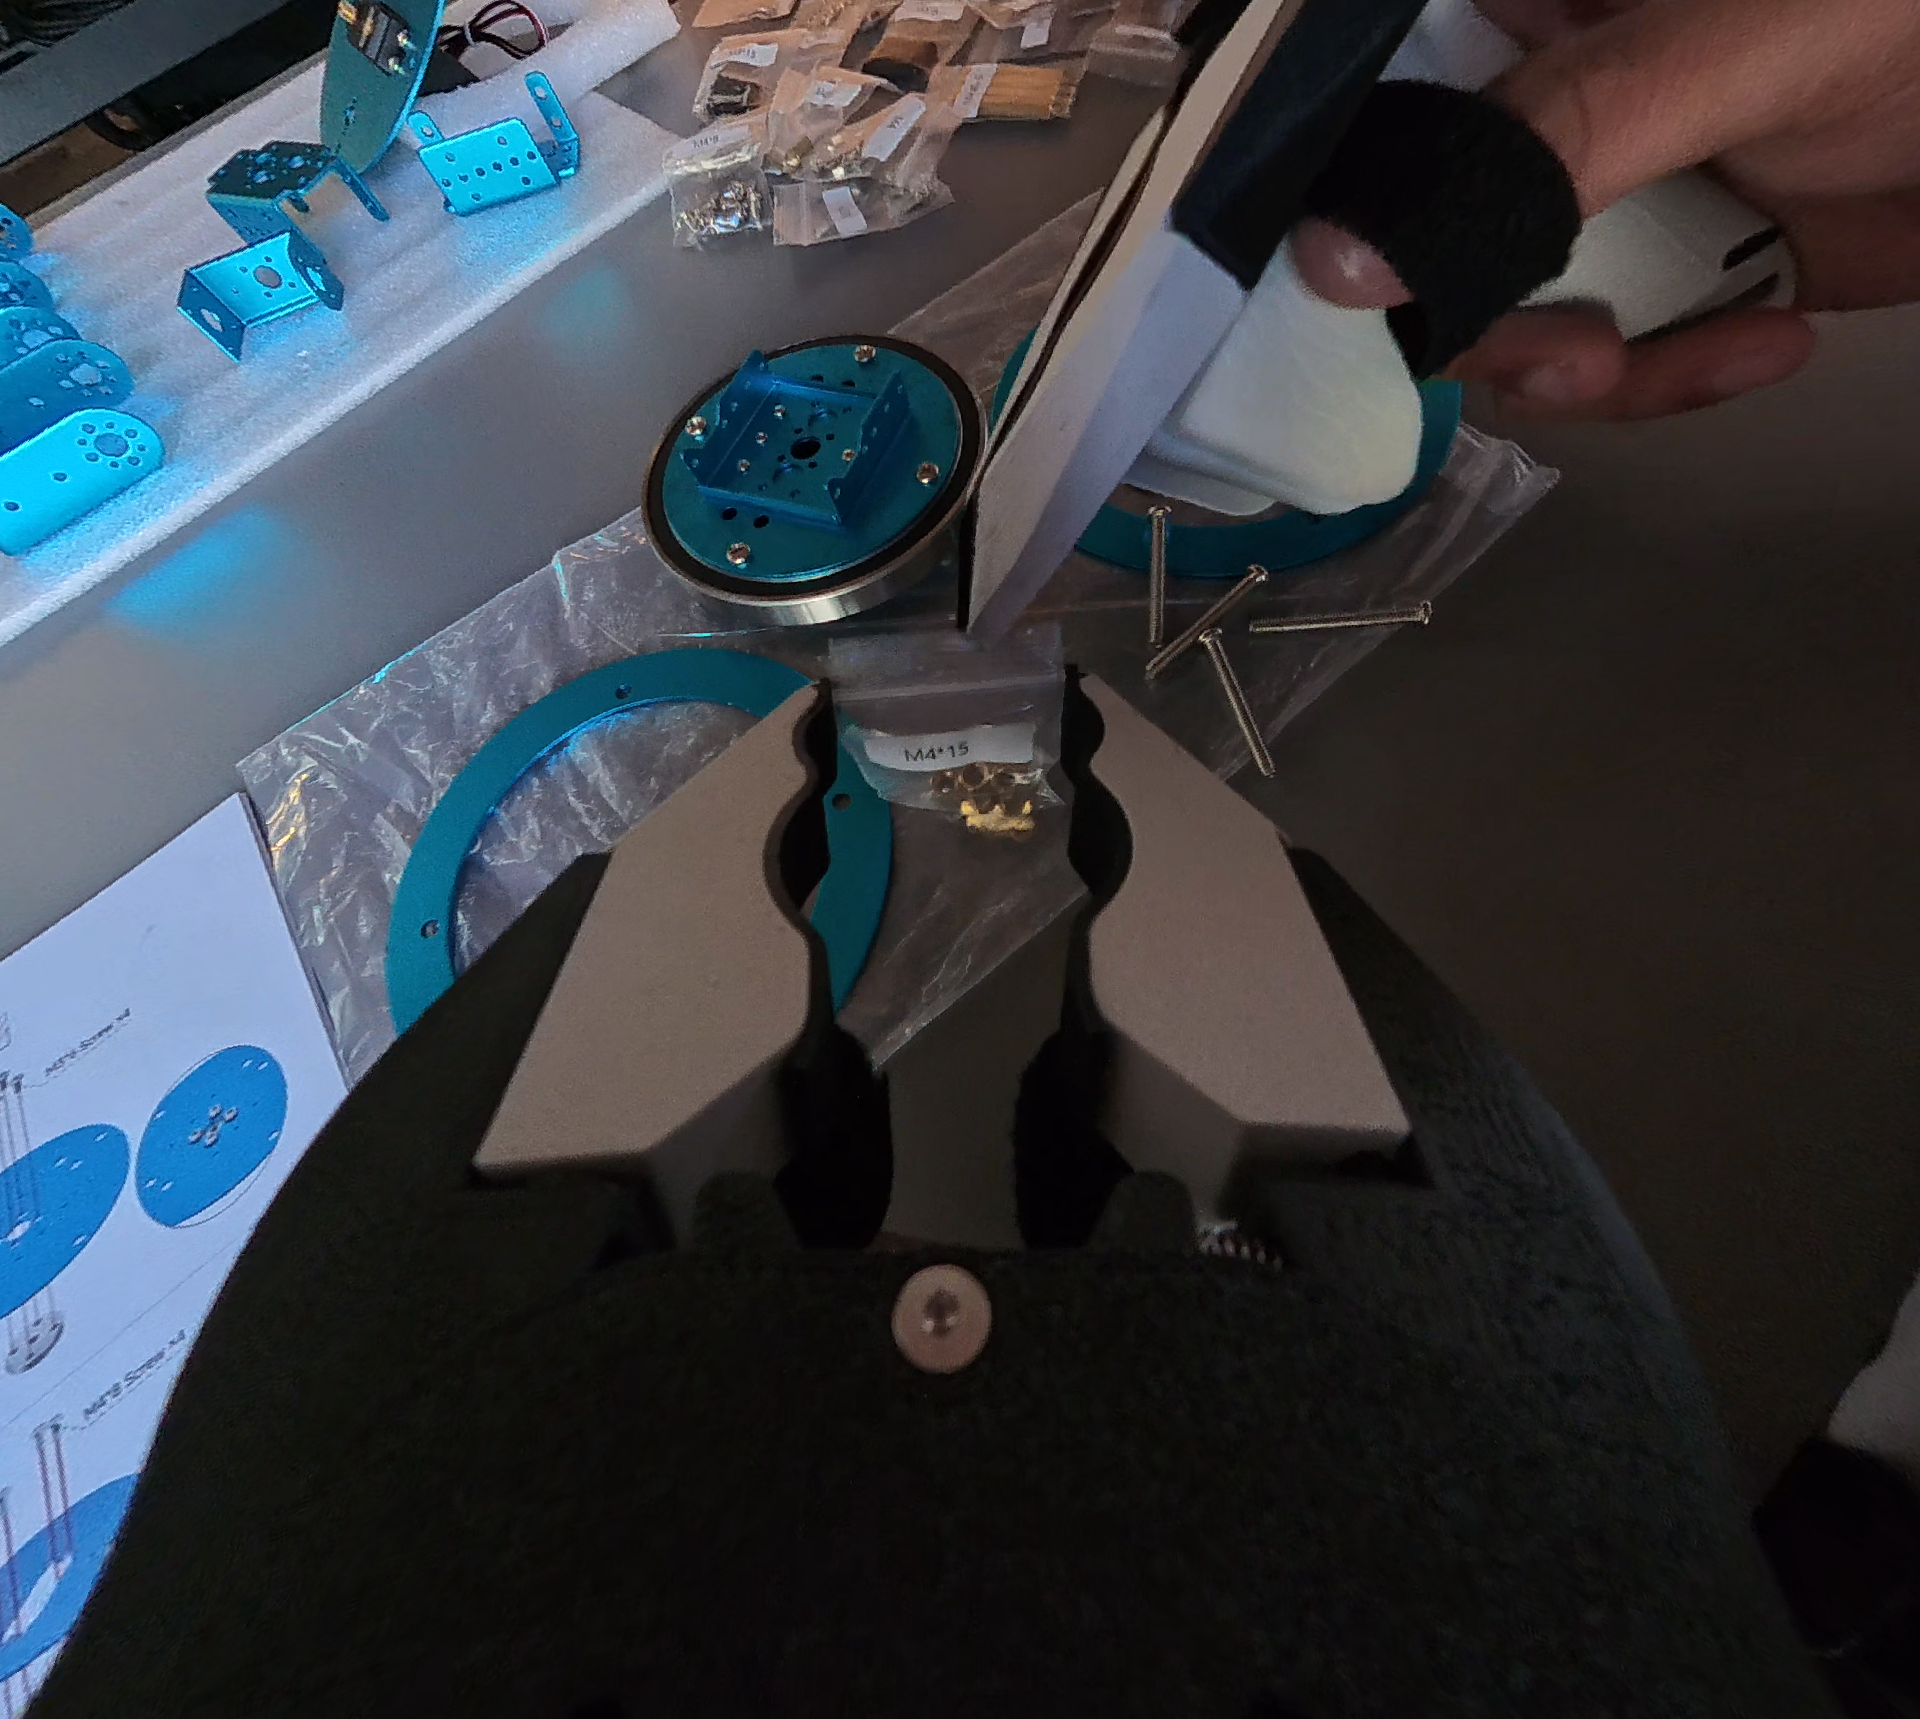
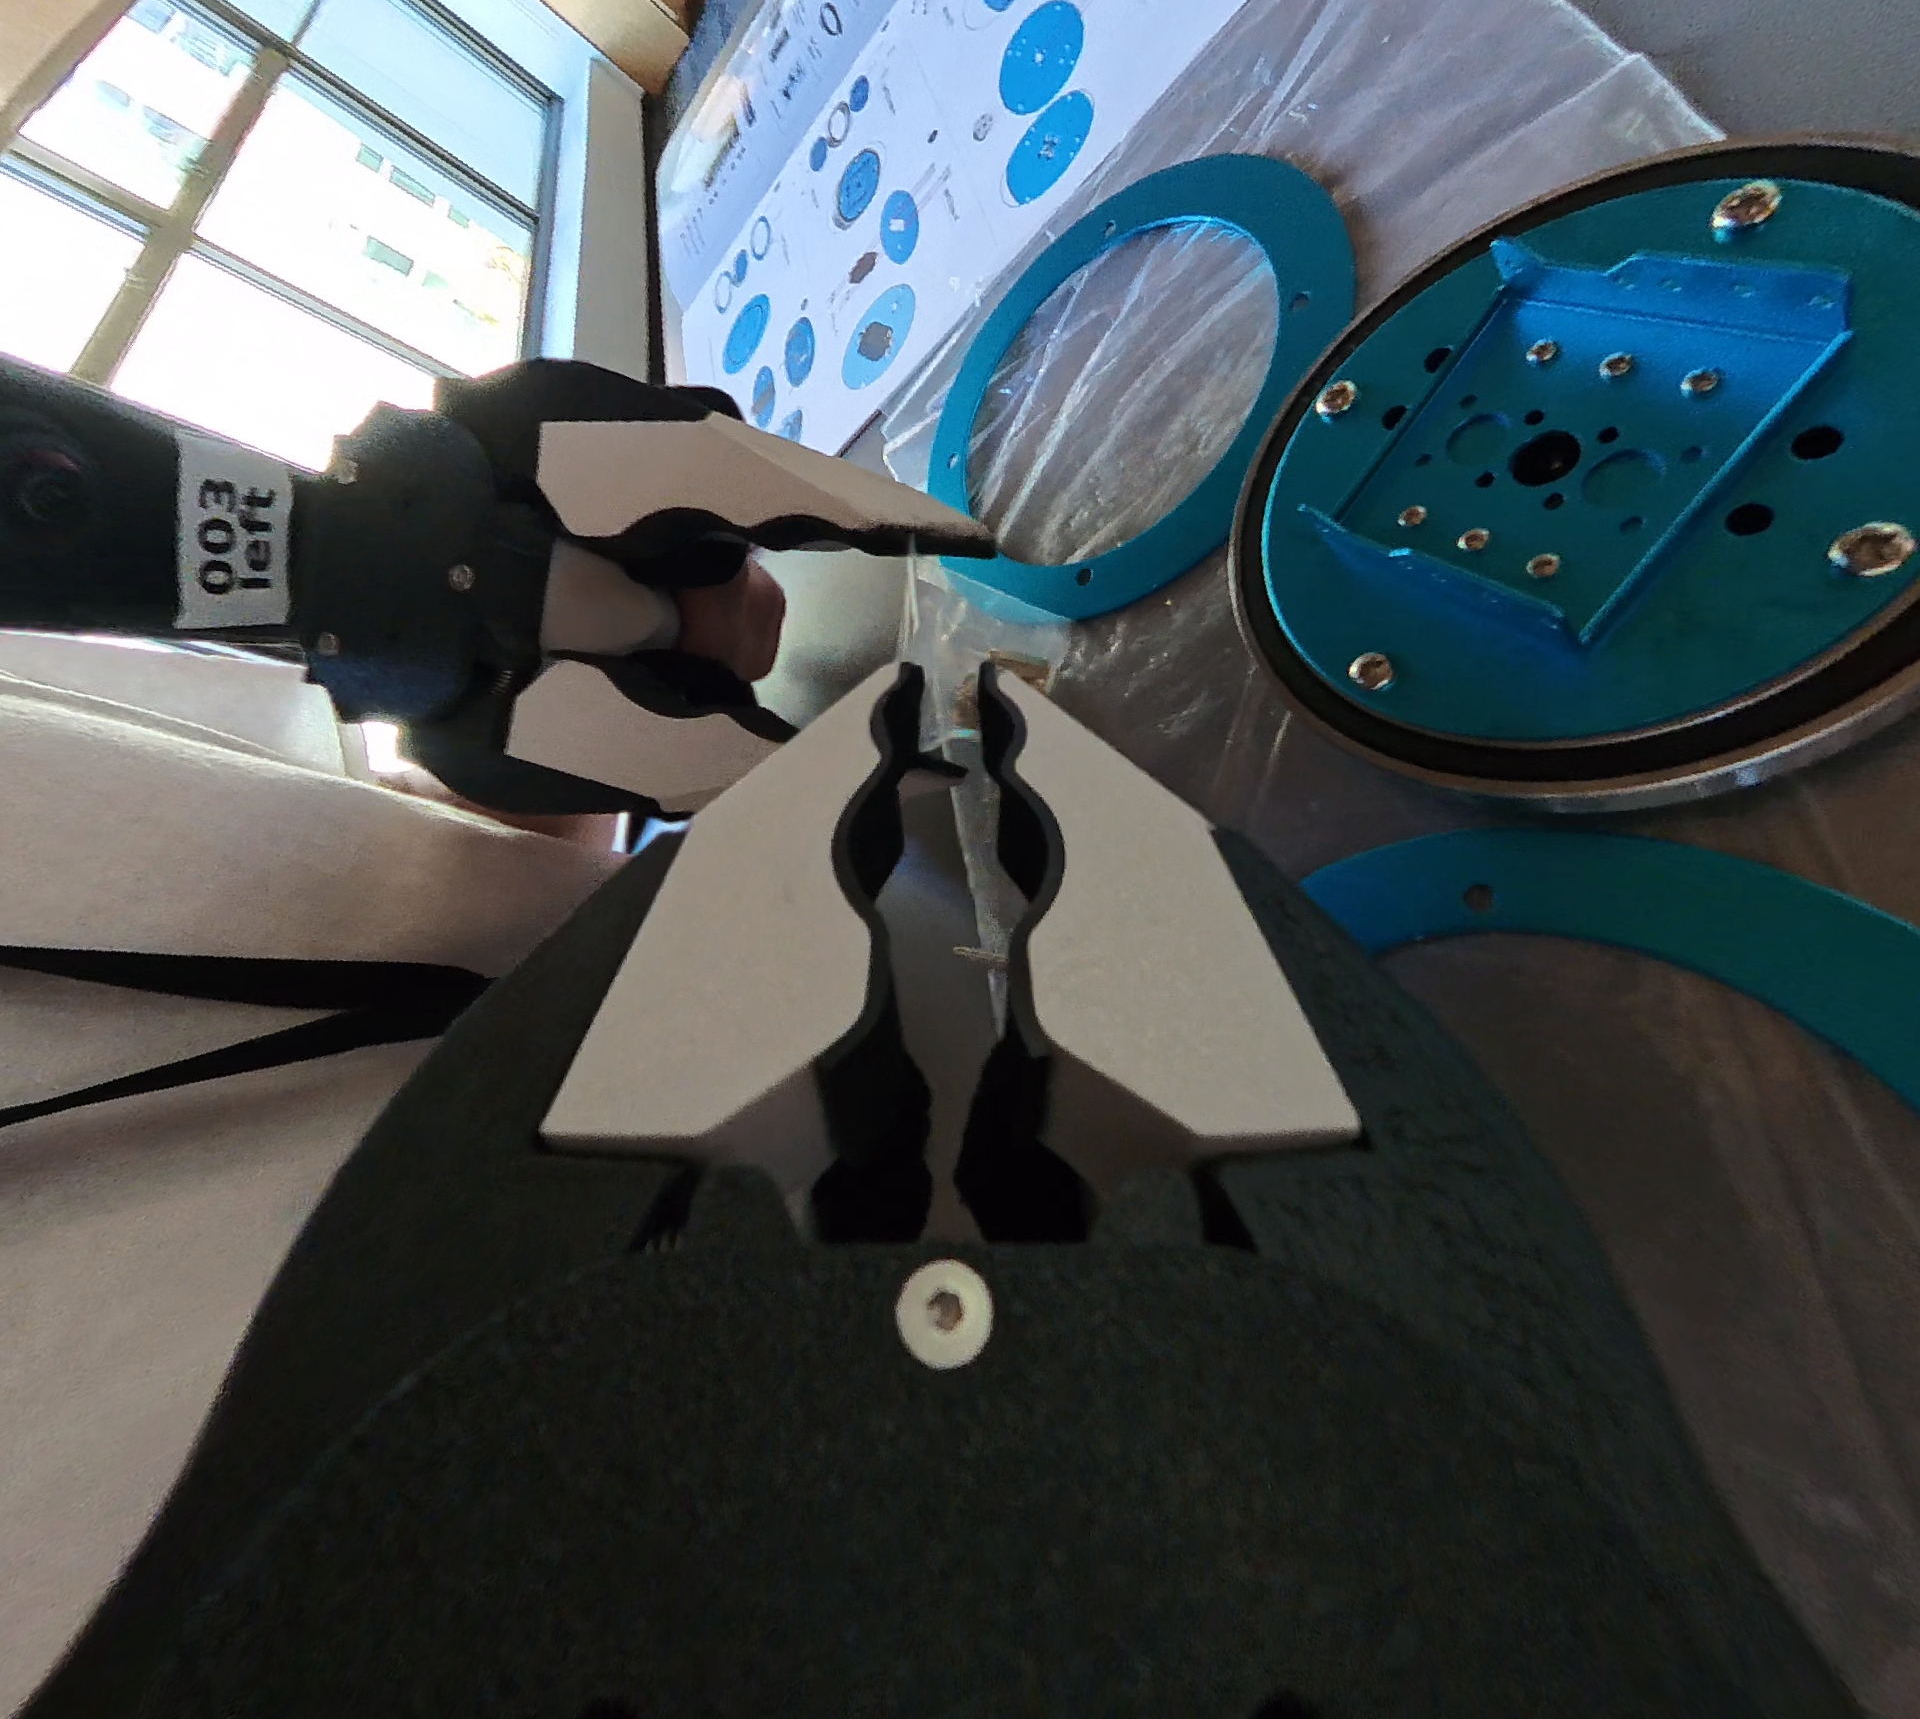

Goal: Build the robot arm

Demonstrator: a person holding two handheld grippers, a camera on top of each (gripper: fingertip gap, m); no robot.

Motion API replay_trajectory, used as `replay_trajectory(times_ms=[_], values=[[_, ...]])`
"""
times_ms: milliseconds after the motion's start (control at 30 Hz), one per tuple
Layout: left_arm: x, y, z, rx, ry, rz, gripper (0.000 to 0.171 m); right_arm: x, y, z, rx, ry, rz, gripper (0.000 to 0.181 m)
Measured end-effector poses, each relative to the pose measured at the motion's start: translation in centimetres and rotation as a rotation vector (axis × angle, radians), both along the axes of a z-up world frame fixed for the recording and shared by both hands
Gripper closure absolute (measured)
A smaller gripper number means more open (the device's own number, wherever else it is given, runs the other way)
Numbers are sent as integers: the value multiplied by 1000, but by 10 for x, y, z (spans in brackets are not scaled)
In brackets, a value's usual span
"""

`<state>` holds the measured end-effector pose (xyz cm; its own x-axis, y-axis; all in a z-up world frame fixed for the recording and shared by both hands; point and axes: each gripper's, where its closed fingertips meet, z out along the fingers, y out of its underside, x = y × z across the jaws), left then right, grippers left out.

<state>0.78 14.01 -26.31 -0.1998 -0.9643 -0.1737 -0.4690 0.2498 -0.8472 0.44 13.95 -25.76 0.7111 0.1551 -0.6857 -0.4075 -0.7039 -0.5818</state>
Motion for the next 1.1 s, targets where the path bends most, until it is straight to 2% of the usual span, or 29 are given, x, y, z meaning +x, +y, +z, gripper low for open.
replay_trajectory(times_ms=[100, 233, 333, 433, 567, 667, 733, 833, 933, 1033, 1100], values=[[0, -3, 0, 8, -4, -15, 129, -1, 0, -1, -2, -33, 10, 172], [1, -5, 1, 25, -16, -27, 129, -6, -1, 5, 12, 61, 34, 174], [2, -7, 2, 48, -29, -35, 129, -3, -3, 2, 2, 53, 26, 172], [3, -11, 4, 64, -45, -49, 130, -6, -6, 3, -2, 17, 58, 181], [7, -8, 3, 83, -47, -33, 130, -1, -5, 2, -5, -20, 24, 181], [8, 1, 14, 18, -80, 29, 129, 11, -2, 8, 21, -71, -53, 181], [5, 6, 24, -102, -106, 79, 130, 17, -1, 13, 58, -152, -88, 181], [4, -5, 39, -495, -138, 52, 144, 16, 1, 25, 127, -215, -124, 181], [3, -13, 45, -824, -119, -21, 145, 12, 1, 28, 155, -241, -140, 181], [2, -7, 50, -1021, -125, -43, 145, 9, 1, 26, 159, -236, -137, 181], [1, -4, 50, -1075, -130, -45, 145, 3, 1, 31, 187, -155, -130, 181]])
